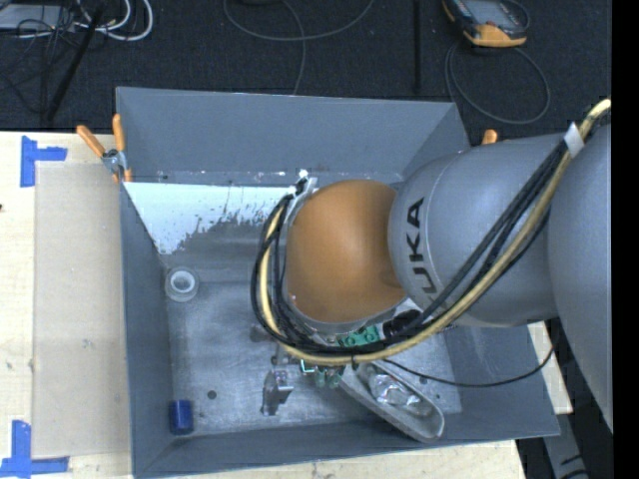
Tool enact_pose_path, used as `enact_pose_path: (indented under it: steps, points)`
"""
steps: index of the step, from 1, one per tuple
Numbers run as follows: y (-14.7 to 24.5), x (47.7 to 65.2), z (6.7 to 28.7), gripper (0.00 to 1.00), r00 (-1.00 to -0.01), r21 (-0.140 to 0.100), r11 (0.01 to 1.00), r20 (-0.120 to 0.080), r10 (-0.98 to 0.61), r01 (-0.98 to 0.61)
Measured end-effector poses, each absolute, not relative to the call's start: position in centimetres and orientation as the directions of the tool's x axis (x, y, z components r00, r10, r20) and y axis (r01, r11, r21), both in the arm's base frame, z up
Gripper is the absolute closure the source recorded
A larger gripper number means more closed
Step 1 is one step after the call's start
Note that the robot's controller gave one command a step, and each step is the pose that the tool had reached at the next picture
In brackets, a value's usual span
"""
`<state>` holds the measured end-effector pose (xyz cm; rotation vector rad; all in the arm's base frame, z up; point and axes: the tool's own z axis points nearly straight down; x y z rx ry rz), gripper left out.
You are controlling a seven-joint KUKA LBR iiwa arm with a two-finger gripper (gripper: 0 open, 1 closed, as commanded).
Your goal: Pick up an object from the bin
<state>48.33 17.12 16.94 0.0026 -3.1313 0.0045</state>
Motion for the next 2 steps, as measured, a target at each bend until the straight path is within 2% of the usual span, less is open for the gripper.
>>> enact_pose_path:
  steps: [1,2]
  points:
    - [9.7,47.9,12.6,0.00,-1.000,-0.005,1.000,0.009,-0.016,-0.016]
    - [2.5,51.9,8.1,0.00,-0.995,0.001,0.995,-0.004,0.102,0.102]
